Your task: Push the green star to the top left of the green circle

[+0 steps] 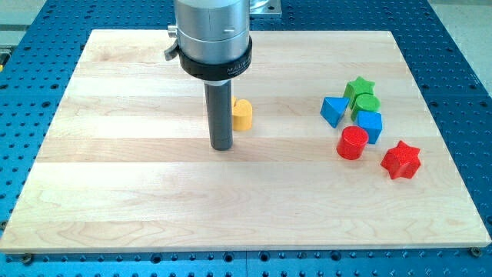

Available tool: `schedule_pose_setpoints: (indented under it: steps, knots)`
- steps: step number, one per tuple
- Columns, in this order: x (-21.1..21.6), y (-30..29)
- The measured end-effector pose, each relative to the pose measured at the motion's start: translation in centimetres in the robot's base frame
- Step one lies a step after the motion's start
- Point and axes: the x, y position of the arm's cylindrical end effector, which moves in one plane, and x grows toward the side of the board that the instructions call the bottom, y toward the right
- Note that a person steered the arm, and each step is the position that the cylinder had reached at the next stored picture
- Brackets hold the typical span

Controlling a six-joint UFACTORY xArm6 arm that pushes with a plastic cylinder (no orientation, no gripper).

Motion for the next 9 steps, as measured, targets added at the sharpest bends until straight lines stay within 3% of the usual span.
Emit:
schedule_pose_setpoints:
  steps: [8,9]
  knots:
    - [1.1,5.8]
    - [-4.0,8.6]
